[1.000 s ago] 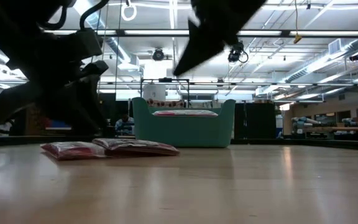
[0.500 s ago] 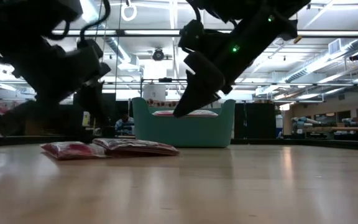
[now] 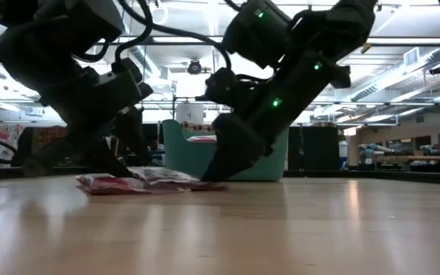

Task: Sort popcorn bags into baskets
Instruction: Put the red popcorn bag into the blue bin

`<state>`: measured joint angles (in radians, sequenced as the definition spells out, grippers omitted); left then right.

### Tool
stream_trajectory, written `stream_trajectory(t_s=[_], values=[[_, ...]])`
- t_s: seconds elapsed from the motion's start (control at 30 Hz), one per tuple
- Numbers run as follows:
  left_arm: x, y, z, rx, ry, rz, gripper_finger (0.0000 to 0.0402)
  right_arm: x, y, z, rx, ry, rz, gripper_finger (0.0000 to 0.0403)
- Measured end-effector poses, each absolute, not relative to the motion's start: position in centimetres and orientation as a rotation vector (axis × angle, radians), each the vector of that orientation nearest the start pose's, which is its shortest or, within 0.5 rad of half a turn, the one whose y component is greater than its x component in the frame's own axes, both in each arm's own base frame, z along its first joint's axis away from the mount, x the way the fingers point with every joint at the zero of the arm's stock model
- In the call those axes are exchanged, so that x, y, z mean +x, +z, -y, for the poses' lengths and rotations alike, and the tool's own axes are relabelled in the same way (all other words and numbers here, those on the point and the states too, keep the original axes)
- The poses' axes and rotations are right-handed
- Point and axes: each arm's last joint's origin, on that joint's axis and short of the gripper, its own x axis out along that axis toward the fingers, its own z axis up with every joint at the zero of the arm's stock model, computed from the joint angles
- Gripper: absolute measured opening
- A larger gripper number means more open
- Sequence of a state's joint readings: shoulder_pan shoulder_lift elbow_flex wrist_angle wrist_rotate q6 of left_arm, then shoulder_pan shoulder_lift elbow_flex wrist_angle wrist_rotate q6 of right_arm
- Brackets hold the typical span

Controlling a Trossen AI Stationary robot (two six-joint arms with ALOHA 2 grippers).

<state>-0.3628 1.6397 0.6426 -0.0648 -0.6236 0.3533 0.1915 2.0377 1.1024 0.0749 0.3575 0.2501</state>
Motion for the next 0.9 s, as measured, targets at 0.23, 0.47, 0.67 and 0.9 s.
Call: stream_trajectory(t_s=[0.23,0.47,0.67,0.9], values=[[25.5,11.3,7.8,0.863,0.035,-0.989,0.0155,40.3,10.1,-7.2,-0.055,-0.177,-0.759,0.0148],[25.5,11.3,7.7,0.866,0.050,-0.991,0.0109,40.6,10.4,-7.3,-0.056,-0.167,-0.752,0.0148],[25.5,11.3,7.7,0.785,0.078,-0.986,0.0033,39.9,11.8,-7.9,-0.072,-0.161,-0.772,0.0148],[26.0,14.2,8.0,0.672,0.085,-1.069,0.0018,36.2,18.7,-8.6,-0.186,-0.364,-0.785,0.0148]])
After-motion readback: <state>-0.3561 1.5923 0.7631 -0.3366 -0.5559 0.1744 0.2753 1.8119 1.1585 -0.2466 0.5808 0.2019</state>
